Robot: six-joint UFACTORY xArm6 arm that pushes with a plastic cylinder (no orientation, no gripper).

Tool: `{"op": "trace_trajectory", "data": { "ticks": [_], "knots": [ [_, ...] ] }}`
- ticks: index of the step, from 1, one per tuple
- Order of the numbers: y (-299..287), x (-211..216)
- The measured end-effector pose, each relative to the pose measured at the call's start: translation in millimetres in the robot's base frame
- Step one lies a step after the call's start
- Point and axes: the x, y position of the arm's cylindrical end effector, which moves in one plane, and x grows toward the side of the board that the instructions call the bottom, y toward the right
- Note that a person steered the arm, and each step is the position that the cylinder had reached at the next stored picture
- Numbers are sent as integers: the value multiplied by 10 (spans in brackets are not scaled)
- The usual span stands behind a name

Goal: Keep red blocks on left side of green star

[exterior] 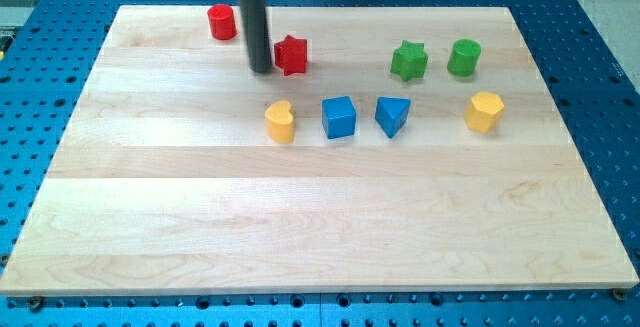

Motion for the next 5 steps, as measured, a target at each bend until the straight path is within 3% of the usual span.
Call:
{"op": "trace_trajectory", "data": {
  "ticks": [1, 2, 3, 5],
  "knots": [
    [146, -117],
    [-112, -313],
    [301, -471],
    [639, -234]
  ]
}}
